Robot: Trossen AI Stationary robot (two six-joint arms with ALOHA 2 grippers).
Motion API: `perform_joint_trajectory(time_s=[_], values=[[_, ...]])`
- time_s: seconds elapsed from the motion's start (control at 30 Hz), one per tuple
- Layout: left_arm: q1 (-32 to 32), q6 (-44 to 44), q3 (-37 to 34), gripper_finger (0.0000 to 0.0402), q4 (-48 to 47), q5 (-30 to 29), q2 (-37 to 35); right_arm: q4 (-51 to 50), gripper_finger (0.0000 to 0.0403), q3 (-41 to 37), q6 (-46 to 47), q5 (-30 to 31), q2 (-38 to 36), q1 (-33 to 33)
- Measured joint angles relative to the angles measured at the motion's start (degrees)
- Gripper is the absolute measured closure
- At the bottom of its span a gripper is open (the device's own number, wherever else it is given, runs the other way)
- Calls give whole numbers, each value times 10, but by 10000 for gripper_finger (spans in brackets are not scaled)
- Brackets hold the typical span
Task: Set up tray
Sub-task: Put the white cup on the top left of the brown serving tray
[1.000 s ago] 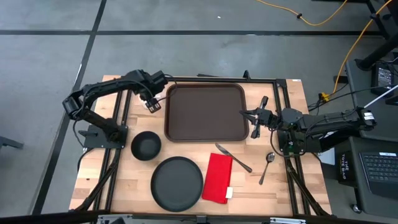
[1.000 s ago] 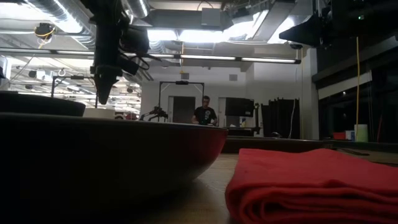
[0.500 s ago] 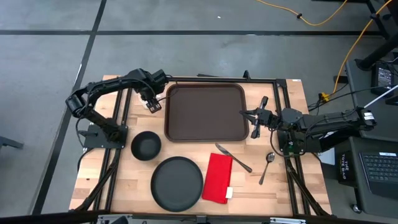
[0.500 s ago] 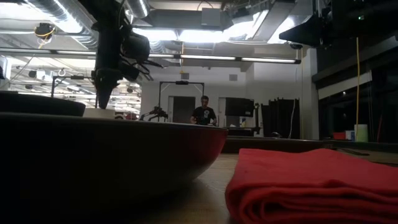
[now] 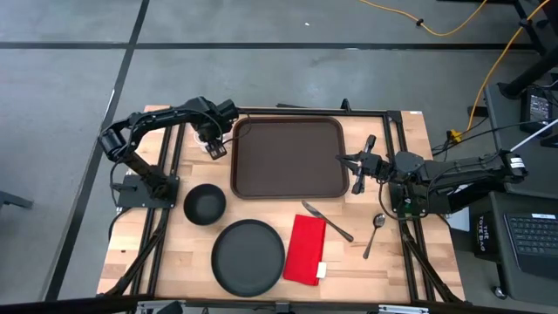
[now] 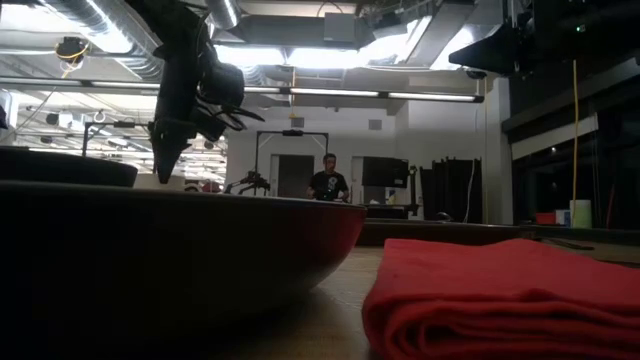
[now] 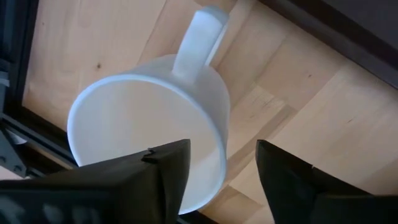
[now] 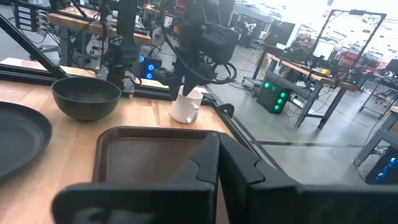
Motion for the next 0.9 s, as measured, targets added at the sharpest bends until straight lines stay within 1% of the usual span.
perform_joint_trajectory(time_s=[0.27,0.63,0.8,0.9], values=[[0,0,0,299,0,0,0,0,389,0,0,0,0,0],[0,1,0,352,0,-4,0,0,389,0,-1,0,0,0],[0,24,0,393,1,-13,0,0,389,0,-14,0,0,0],[0,21,0,397,0,-13,0,0,389,0,-15,0,0,0]])
